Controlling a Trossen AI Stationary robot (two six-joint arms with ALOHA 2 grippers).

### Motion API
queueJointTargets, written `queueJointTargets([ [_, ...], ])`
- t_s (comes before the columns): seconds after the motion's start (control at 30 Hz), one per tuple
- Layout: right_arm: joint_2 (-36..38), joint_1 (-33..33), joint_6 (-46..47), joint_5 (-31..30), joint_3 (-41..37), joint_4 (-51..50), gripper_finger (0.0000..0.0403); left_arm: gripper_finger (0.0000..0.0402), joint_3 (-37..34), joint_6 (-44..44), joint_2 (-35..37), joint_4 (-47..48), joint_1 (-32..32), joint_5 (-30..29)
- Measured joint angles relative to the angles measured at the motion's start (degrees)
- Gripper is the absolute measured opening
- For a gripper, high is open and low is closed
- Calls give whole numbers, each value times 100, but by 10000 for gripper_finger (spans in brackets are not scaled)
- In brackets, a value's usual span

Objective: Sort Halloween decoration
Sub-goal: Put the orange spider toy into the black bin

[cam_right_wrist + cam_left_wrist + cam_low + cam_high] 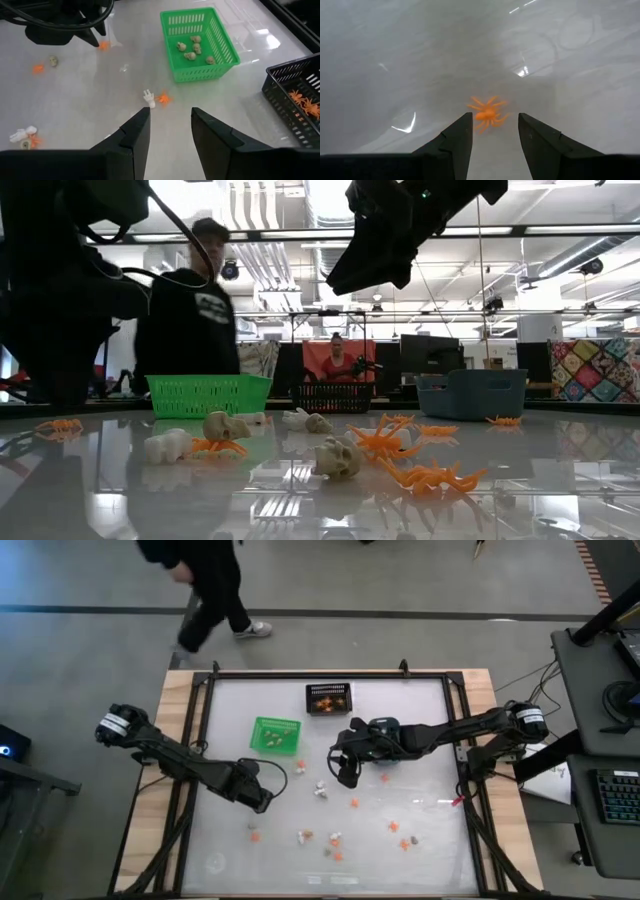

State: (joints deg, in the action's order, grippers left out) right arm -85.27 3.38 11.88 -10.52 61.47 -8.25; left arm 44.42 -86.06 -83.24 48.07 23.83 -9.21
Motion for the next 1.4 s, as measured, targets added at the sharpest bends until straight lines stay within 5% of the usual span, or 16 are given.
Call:
queueJointTargets([
  [1.17,0,0,-57,-9,0,42,131,141,-12,41,-632,-101,128,-243],
  [1.4,0,0,-123,-9,0,42,129,114,-15,116,-629,-118,129,-308],
])
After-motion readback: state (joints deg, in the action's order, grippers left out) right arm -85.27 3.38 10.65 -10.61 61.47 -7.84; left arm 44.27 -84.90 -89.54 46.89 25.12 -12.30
